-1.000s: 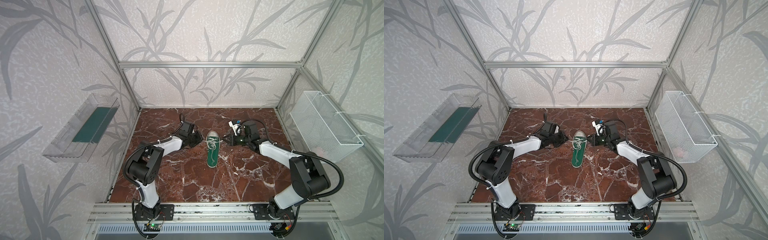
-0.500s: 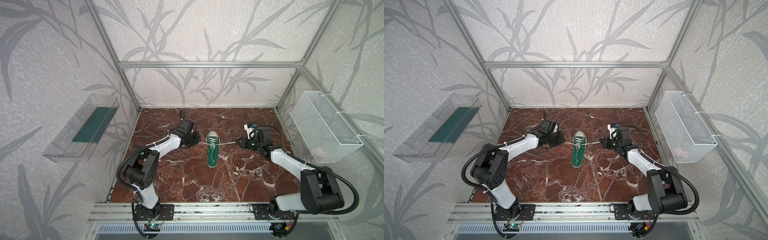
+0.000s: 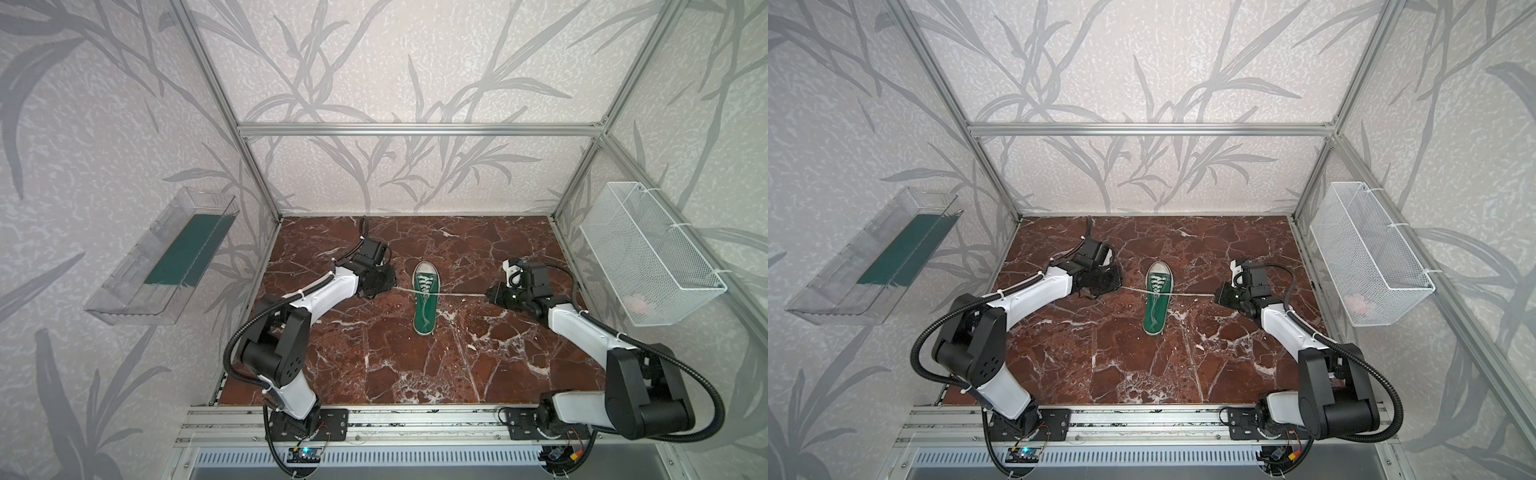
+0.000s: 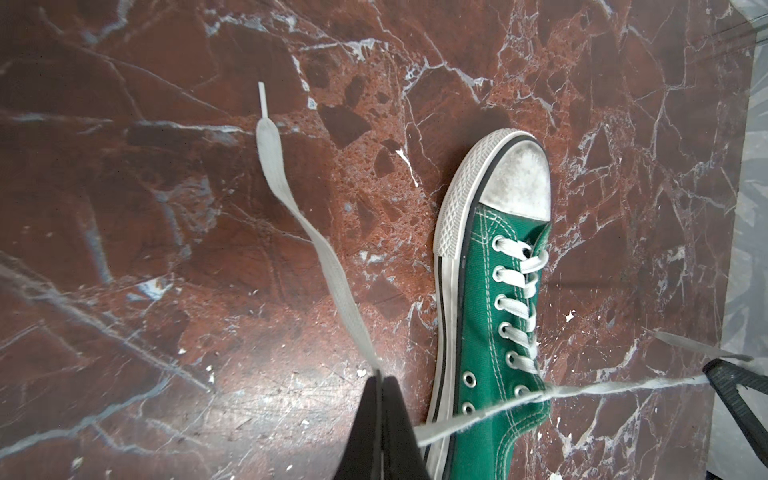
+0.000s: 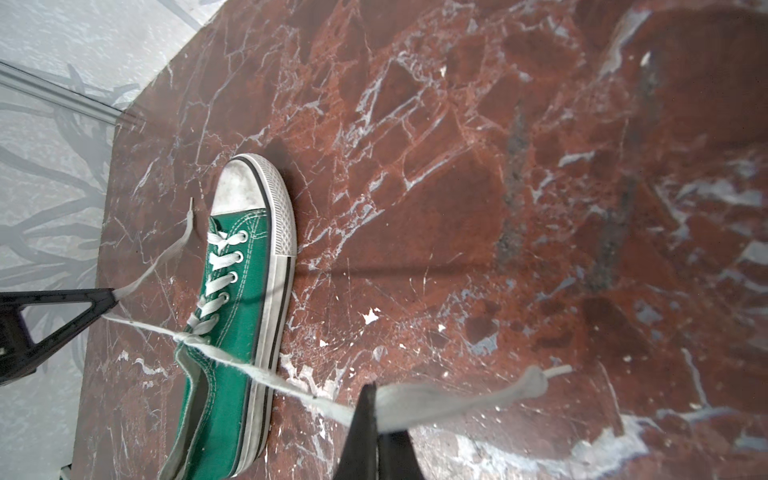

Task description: Tie the shoes

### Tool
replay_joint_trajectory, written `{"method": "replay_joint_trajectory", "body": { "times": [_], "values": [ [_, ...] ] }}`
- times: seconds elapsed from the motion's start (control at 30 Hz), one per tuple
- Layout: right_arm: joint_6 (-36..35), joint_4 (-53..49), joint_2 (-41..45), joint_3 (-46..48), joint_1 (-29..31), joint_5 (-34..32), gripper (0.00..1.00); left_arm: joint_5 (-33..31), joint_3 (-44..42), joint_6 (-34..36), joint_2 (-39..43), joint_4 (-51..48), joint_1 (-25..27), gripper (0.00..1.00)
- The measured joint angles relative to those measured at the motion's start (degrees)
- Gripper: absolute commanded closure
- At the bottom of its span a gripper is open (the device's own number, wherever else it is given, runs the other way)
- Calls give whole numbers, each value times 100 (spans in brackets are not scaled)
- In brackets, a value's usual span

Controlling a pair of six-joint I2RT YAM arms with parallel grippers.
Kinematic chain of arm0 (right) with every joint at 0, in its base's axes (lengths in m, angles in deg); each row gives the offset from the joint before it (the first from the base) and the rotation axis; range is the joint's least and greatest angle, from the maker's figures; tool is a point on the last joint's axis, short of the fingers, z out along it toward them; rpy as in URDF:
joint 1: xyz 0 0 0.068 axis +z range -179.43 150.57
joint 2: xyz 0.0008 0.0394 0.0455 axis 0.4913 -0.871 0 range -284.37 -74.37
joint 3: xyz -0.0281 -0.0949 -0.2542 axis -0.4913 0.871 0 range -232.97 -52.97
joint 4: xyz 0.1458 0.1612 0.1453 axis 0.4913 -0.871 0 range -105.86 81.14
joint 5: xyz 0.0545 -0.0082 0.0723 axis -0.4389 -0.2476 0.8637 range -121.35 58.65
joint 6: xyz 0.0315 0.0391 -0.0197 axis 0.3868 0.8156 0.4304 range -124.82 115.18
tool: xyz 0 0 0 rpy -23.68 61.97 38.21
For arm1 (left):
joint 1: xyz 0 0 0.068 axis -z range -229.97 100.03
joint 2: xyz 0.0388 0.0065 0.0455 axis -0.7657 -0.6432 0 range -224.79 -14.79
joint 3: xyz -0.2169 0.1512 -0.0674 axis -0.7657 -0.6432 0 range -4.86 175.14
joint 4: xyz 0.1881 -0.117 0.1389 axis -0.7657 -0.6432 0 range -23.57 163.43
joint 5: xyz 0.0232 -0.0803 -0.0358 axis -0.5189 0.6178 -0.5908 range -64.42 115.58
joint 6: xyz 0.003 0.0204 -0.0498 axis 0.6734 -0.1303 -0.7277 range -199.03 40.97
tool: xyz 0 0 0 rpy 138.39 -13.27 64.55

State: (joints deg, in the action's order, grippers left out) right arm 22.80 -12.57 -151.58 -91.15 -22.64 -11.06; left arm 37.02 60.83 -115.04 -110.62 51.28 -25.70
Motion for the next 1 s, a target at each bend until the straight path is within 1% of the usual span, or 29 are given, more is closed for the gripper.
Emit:
{"method": "replay_joint_trajectory", "body": {
  "times": [0.4, 0.8, 1.0],
  "values": [
    [201, -144, -66, 0, -271, -11, 100, -72, -96, 50, 304, -129, 42, 100],
    [214, -149, -238, 0, -435, 258, 100, -109, -313, 50, 330, -164, 46, 100],
    [116, -155, -678, -175, -468, 496, 100, -122, -448, 50, 459, -170, 46, 100]
  ]
}}
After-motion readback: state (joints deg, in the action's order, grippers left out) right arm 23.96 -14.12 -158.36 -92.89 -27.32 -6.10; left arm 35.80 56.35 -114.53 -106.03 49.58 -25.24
